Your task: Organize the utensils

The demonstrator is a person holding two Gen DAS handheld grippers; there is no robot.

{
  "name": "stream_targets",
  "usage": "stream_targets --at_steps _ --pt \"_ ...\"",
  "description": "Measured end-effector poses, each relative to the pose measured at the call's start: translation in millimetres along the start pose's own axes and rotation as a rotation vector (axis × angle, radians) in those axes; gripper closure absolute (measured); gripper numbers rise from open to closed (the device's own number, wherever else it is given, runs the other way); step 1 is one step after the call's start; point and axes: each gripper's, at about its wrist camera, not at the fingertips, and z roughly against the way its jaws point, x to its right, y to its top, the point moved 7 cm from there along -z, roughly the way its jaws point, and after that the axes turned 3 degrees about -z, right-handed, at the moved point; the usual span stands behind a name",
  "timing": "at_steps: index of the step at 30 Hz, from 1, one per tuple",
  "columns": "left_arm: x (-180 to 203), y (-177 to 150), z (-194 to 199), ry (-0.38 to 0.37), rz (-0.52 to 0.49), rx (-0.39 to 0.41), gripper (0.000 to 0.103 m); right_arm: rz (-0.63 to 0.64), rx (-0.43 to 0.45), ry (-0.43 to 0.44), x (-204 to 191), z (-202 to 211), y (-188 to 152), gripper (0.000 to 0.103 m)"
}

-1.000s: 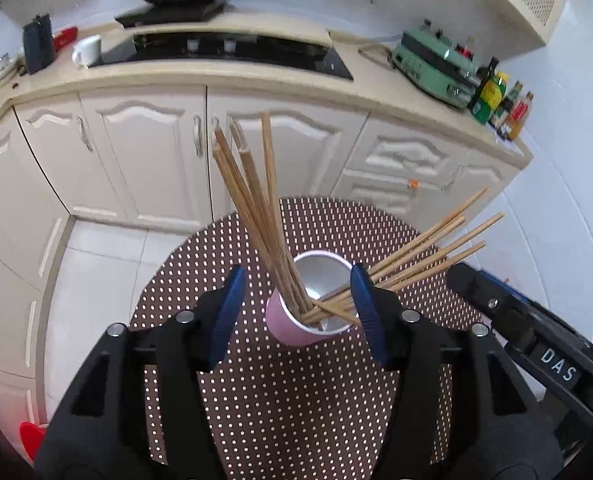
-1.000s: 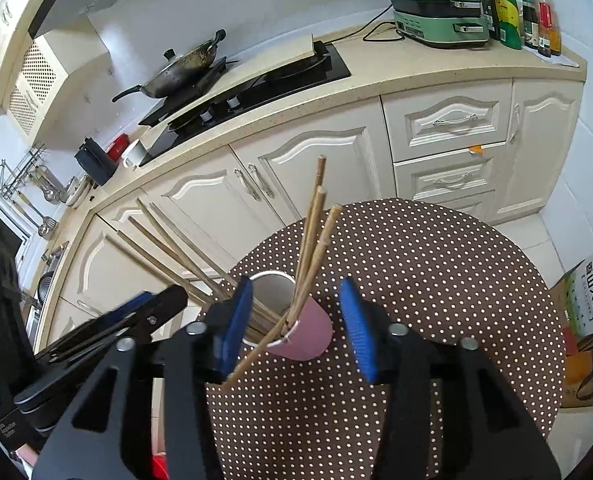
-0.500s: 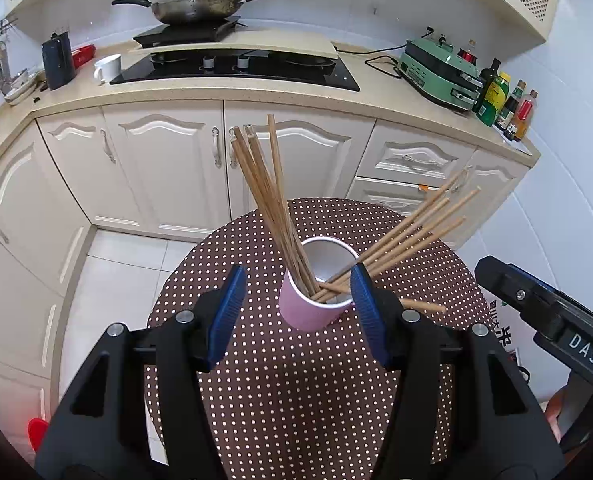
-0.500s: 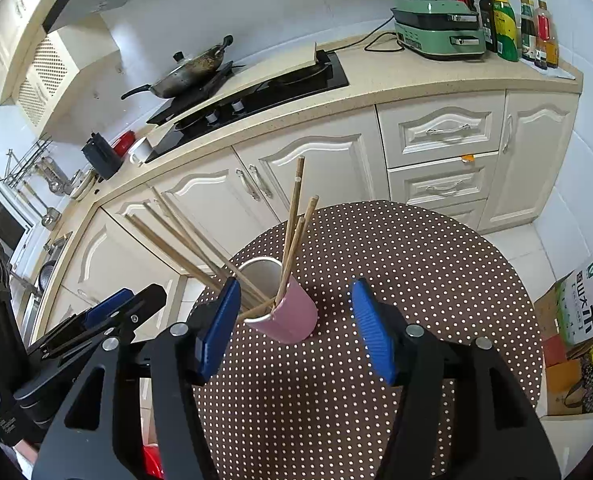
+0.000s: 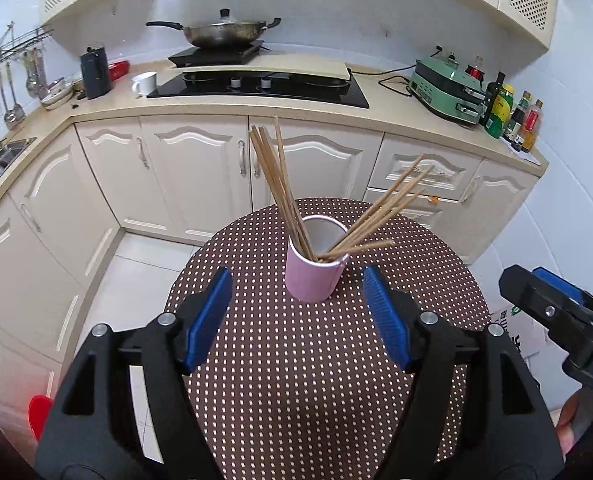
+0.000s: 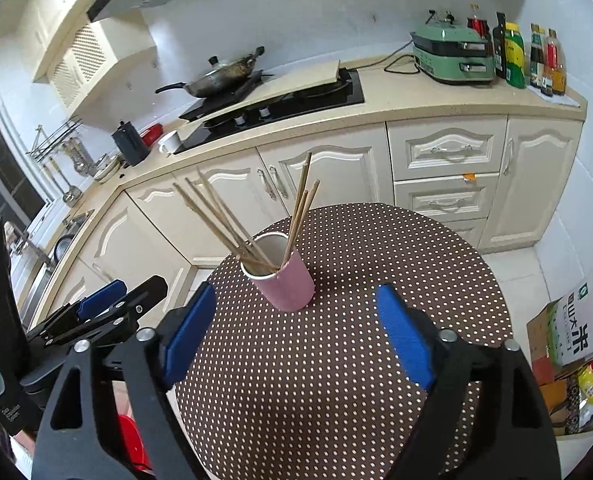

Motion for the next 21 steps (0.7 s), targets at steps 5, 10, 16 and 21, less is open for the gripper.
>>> stream_targets --at_steps 5,10,16,21 --pt "8.6 -9.6 30.6 0.010 -0.002 0.024 0.032 0.048 0.024 0.003 -4.4 26.9 -10.6 0.018" --pt "18.8 -15.6 64.1 -0.001 -0.044 0.070 0.030 0.065 0.053 0.006 -7.4 52.4 -20.3 0.013" --pt "22.6 -24.5 105.3 -0.017 -0.066 0.132 0.029 0.101 0.118 0.003 -21.6 87.8 -32.8 0.010" --pt "20.6 -35.3 143.2 -0.004 -0.072 0.167 0.028 0.090 0.129 0.002 -29.0 109.3 -45.9 0.010"
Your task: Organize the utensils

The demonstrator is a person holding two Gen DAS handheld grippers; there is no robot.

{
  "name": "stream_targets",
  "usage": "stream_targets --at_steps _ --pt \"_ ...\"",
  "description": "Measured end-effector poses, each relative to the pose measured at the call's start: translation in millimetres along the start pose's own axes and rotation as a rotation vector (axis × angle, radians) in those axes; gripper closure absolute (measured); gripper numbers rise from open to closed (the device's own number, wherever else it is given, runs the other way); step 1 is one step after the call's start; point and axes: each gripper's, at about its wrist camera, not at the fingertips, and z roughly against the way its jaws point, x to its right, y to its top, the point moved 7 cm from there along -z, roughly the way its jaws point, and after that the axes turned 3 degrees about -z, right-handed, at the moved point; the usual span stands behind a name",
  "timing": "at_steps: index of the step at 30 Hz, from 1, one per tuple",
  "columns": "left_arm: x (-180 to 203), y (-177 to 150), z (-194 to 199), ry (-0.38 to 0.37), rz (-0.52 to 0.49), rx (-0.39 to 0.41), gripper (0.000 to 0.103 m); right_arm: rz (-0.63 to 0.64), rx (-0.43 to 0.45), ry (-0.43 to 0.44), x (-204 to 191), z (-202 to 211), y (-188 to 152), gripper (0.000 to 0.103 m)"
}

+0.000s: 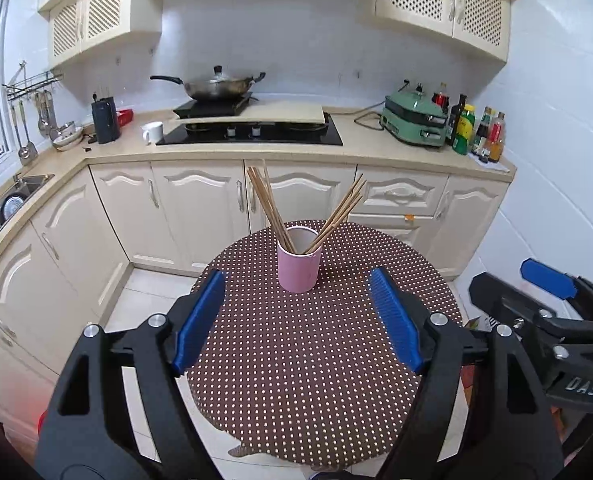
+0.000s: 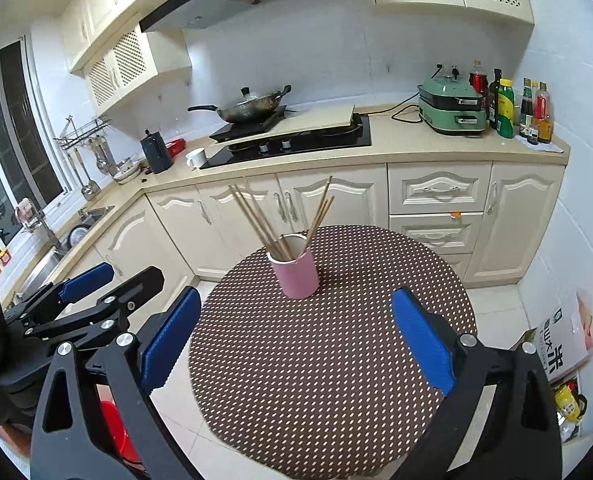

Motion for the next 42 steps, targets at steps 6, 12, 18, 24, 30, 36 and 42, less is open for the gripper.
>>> stream_targets --at_steps 6,12,18,24,30,36,42 --pt "0.4 -5.1 40.3 0.014 0.001 0.031 0.026 0.007 0.026 0.011 -12.0 31.6 -5.2 0.010" --pt "0.3 -9.1 73.5 0.056 0.004 0.082 0.023 0.026 0.050 0.000 -17.9 54.3 -10.7 0.009" --pt "1.5 -12.5 90.3 0.068 0.024 0.092 0.023 0.040 0.058 -0.007 -20.2 69.1 -16.0 0.009" --pt "8.1 -12.7 96.4 0.060 0.014 0.100 0.023 0.041 0.066 -0.021 -17.6 77.8 -17.3 0.009" --pt "9.2 -12.7 97.3 0.059 0.009 0.102 0.023 0.028 0.065 -0.019 -15.5 77.8 -18.1 0.009" --pt "6.8 -14.1 94.4 0.061 0.007 0.099 0.023 0.022 0.064 -0.020 -15.0 75.3 -20.7 0.009" --pt "4.3 -14.2 95.4 0.073 0.006 0.096 0.023 0.012 0.055 -0.009 -15.8 74.1 -21.3 0.009"
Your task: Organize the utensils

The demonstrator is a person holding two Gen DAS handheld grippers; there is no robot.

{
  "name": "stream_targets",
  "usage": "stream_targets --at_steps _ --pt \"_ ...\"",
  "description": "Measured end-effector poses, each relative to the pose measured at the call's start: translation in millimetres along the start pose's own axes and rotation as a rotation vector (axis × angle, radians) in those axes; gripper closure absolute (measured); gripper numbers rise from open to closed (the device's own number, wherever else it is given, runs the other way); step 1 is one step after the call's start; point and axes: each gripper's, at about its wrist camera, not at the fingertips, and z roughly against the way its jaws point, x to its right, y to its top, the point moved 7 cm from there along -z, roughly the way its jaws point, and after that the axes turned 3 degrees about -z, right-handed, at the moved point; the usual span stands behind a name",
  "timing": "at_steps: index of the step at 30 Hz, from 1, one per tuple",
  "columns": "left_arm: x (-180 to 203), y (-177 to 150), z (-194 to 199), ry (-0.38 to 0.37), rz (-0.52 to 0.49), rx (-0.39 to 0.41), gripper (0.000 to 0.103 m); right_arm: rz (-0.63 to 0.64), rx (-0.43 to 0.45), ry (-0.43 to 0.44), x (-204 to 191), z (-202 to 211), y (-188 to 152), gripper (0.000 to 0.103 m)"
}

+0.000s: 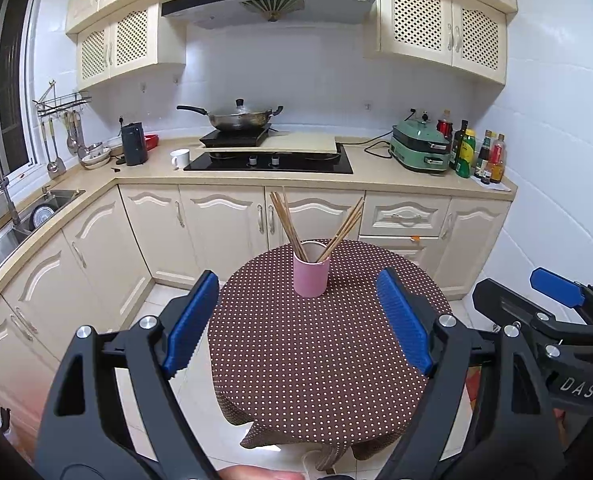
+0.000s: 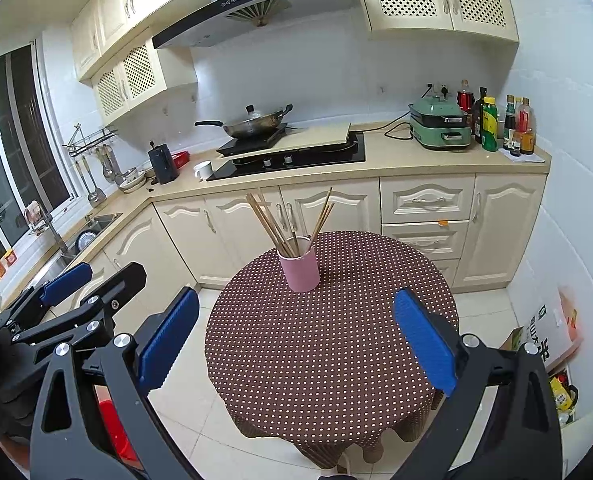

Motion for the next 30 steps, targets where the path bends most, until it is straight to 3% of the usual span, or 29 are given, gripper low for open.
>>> stream_targets --at_steps 30 --pt "-4.9 -11.5 2.2 0.003 -0.002 -0.015 0.023 -0.010 -0.025 -0.026 0.8 0.4 -8.1 0.008"
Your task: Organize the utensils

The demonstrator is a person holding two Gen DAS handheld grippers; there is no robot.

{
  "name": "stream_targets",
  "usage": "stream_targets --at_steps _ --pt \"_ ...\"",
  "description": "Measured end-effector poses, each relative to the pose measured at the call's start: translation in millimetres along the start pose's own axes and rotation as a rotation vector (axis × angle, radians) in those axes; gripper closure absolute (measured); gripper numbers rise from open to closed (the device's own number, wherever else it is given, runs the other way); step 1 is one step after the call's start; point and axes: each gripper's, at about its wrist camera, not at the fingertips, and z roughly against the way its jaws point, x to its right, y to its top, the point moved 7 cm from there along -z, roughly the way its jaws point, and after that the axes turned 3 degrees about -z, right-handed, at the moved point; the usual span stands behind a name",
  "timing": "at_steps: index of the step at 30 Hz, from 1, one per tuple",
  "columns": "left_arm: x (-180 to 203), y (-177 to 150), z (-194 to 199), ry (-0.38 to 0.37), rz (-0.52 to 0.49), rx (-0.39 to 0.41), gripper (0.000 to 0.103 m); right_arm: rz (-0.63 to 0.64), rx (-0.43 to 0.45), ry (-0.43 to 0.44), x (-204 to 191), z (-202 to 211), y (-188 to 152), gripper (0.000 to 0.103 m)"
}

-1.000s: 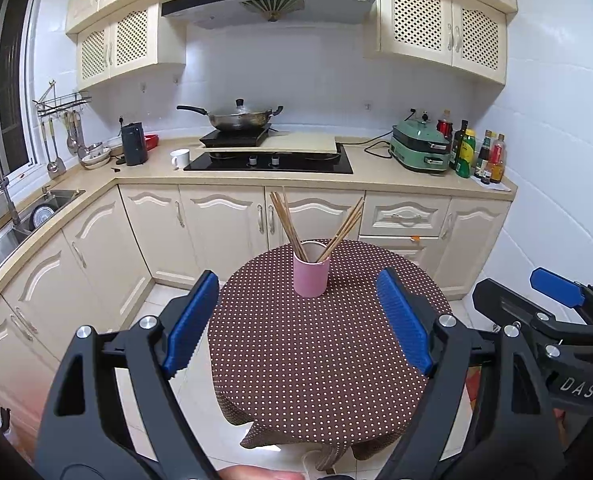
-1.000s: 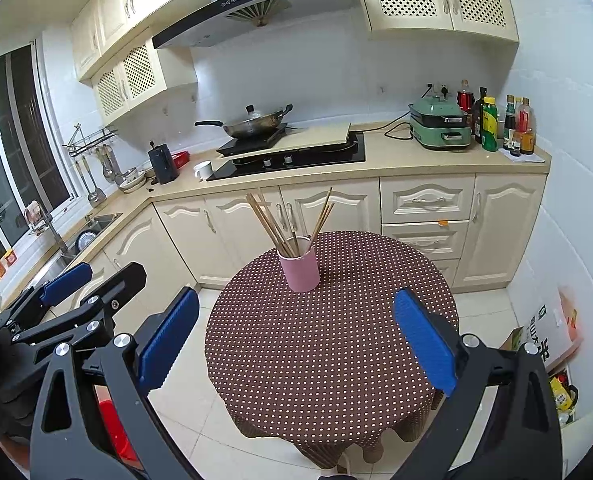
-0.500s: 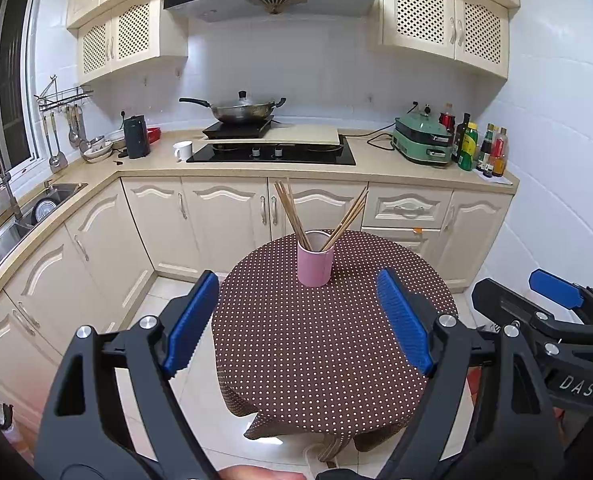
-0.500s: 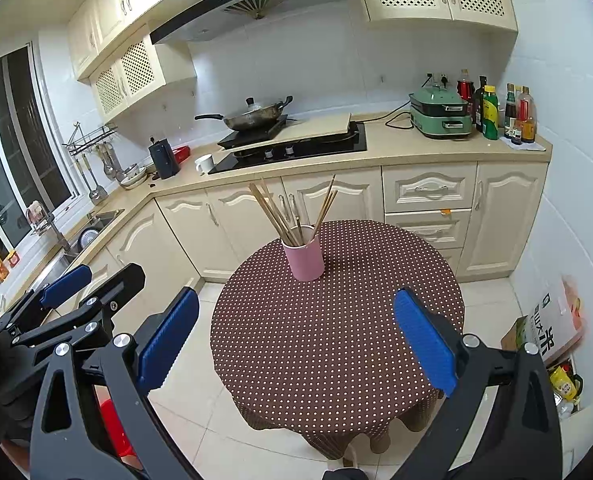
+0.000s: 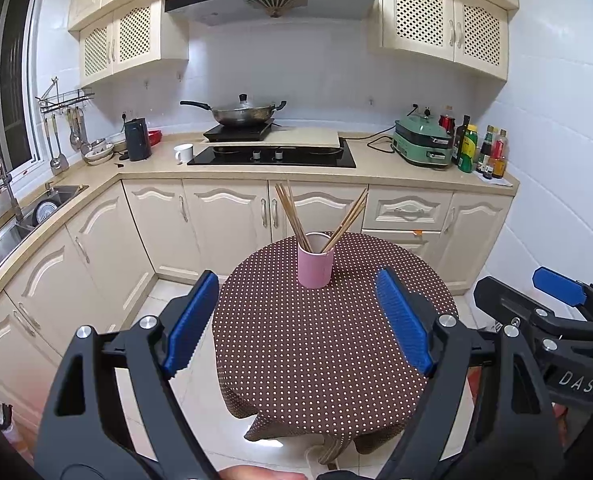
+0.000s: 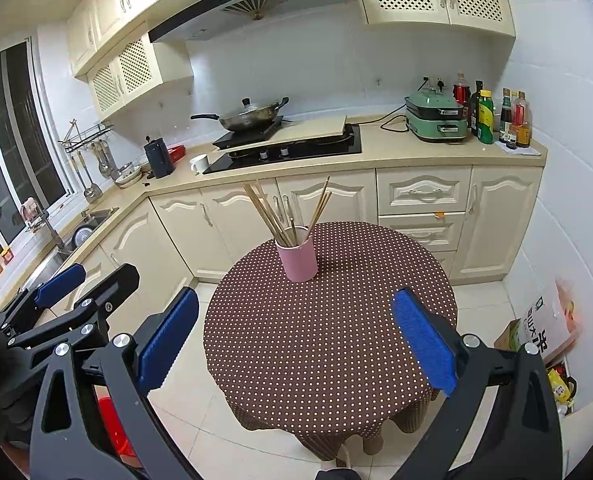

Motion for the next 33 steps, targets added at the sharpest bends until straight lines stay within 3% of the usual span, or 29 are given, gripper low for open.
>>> stream_targets --at_steps 33 --pt "5.3 -1.0 3.2 -0.003 -0.026 0.002 0.023 -0.023 -0.012 -0.017 5.1 1.1 -7.2 0.008"
